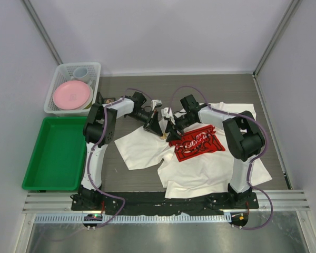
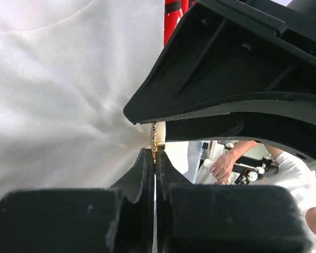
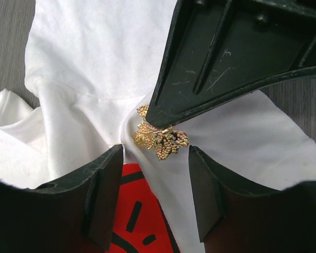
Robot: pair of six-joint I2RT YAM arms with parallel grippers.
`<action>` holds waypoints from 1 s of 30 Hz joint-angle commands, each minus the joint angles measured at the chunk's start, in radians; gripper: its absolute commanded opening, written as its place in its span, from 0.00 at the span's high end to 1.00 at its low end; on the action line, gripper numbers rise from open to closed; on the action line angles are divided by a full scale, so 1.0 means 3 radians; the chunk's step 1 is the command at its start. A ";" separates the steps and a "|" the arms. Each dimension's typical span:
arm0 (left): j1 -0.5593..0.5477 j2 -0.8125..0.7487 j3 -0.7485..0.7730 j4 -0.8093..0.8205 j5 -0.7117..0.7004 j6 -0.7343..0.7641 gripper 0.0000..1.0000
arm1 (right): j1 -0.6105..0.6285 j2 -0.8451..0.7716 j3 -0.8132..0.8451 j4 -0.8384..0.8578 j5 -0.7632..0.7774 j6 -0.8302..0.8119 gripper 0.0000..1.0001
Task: Pin the brooch onto the clothing
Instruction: Close the brooch onto the flattened clothing.
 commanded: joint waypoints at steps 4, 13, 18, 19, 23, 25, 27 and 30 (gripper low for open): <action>-0.0028 -0.0011 0.0009 0.0001 0.0197 0.0000 1.00 | 0.0005 -0.0148 -0.0129 0.0183 -0.0057 -0.0296 0.36; -0.0028 -0.0001 0.0009 0.0011 0.0203 -0.0030 1.00 | 0.0051 -0.0296 -0.0436 0.0720 0.0025 -0.0117 0.31; -0.0028 -0.0001 0.0019 0.0016 0.0192 -0.0035 1.00 | 0.0056 -0.0296 -0.0411 0.0792 -0.0011 0.0005 0.31; -0.0028 0.0004 0.0014 0.0016 0.0192 -0.0036 1.00 | 0.0056 -0.0296 -0.0391 0.0797 -0.0016 0.0046 0.31; -0.0028 0.0004 0.0014 0.0011 0.0192 -0.0036 1.00 | 0.0051 -0.0291 -0.0350 0.0797 -0.0046 0.0108 0.34; -0.0028 -0.0001 0.0009 0.0011 0.0187 -0.0030 1.00 | 0.0041 -0.0286 -0.0334 0.0797 -0.0057 0.0138 0.38; -0.0028 -0.0006 -0.0001 0.0011 0.0182 -0.0025 1.00 | 0.0036 -0.0286 -0.0309 0.0787 -0.0092 0.0169 0.40; -0.0023 -0.0006 -0.0012 0.0001 0.0177 -0.0010 1.00 | 0.0020 -0.0281 -0.0263 0.0751 -0.0143 0.0230 0.43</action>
